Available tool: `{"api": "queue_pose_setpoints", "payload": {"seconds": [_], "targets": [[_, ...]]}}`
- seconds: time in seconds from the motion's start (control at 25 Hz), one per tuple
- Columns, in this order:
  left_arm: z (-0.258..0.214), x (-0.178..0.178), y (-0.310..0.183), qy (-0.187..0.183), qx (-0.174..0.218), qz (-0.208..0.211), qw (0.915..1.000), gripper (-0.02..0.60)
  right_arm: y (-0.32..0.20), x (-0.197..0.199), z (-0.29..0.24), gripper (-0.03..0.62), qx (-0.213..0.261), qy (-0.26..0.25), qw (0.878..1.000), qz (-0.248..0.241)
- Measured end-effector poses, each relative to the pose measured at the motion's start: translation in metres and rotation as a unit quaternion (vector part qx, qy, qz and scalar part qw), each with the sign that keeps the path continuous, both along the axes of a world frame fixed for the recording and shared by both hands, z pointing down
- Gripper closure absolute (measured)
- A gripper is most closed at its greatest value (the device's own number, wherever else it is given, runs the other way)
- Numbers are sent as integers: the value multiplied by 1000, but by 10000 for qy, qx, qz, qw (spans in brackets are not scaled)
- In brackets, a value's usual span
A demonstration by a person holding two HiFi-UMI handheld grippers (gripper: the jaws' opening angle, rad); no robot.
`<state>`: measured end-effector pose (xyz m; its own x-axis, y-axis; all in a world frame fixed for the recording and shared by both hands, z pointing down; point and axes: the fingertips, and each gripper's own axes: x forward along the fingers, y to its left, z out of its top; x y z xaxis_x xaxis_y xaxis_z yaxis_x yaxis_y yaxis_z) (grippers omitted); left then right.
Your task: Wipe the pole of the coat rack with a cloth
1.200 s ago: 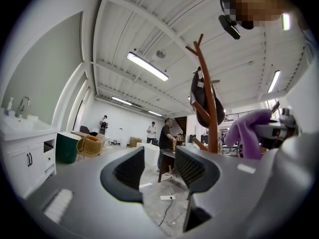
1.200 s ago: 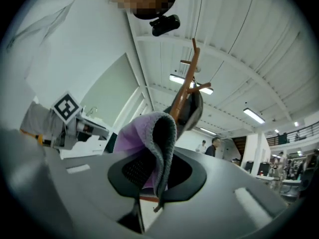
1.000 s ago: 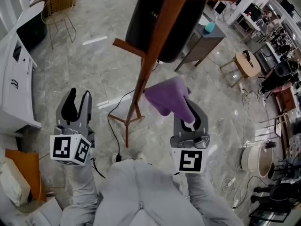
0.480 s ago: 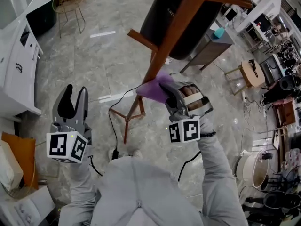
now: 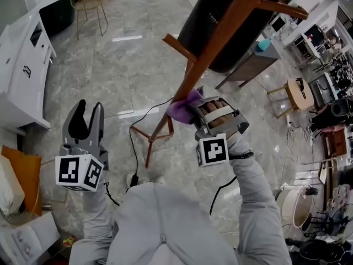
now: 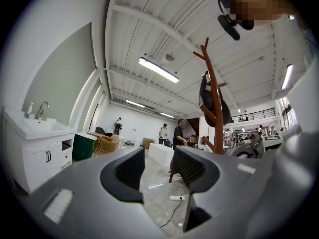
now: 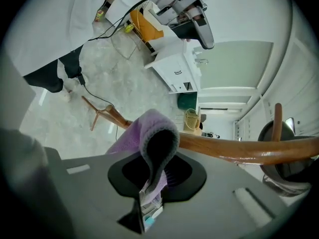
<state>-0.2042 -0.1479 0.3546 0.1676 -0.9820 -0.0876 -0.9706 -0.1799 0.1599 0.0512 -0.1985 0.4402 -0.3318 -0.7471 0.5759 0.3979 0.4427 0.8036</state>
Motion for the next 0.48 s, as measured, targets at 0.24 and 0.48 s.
{"api": "queue_pose_setpoints", "payload": {"seconds": [0.24, 0.48], "targets": [[0, 9, -6, -17, -41, 131, 9999, 377, 1, 19, 7, 551, -56, 124, 9995, 268], [0, 23, -14, -26, -41, 321, 9995, 377, 2, 34, -2, 551, 113, 73, 9991, 413]]}}
